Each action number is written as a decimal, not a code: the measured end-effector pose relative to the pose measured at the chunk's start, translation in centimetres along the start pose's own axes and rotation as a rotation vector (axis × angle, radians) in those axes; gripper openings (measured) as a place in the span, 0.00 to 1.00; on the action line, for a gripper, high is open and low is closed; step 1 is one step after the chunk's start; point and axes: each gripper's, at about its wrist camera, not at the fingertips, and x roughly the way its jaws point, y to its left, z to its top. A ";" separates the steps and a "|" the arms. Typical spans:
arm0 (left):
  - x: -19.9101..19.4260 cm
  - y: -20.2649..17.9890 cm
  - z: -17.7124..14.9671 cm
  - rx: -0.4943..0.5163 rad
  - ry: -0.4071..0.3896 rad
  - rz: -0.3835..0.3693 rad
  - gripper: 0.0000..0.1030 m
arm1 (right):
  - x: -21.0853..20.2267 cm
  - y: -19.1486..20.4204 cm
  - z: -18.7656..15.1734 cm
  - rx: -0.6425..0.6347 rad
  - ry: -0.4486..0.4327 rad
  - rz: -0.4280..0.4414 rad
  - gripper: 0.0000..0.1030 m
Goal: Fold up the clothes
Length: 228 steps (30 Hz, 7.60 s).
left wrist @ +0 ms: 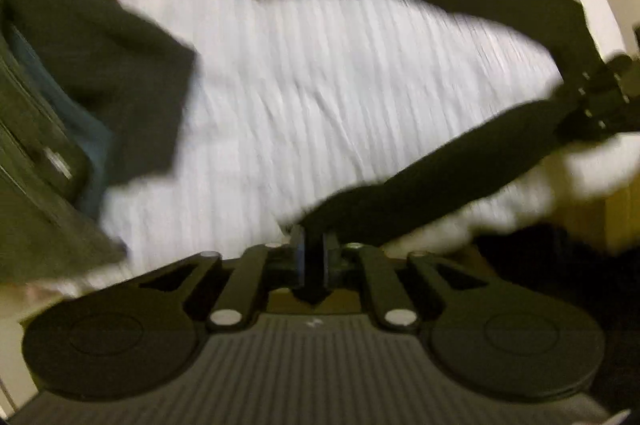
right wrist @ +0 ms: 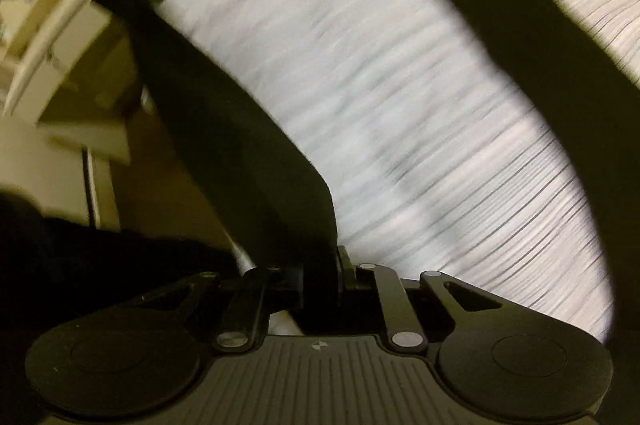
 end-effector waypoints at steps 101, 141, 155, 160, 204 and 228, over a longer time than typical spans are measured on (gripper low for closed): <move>10.6 -3.4 7.6 0.571 -0.061 0.151 0.15 | -3.6 -7.7 -23.5 1.201 -0.180 -0.449 0.70; 18.9 -12.6 4.5 0.868 0.064 0.130 0.66 | -8.3 -4.2 -26.6 1.005 -0.165 -0.652 0.69; 12.3 -6.1 5.1 0.609 -0.057 -0.043 0.03 | 4.7 -1.5 -10.1 -0.036 0.057 -0.409 0.68; 10.0 -5.2 3.5 0.501 -0.056 -0.037 0.03 | 4.4 -0.2 -14.8 -0.007 0.128 -0.404 0.69; 12.0 -0.1 -2.7 0.363 -0.048 0.142 0.37 | 7.3 -0.1 -4.7 0.141 -0.168 -0.366 0.68; 10.8 -6.2 -0.3 0.585 -0.051 0.131 0.37 | -2.4 4.8 -16.6 0.786 -0.266 -0.573 0.68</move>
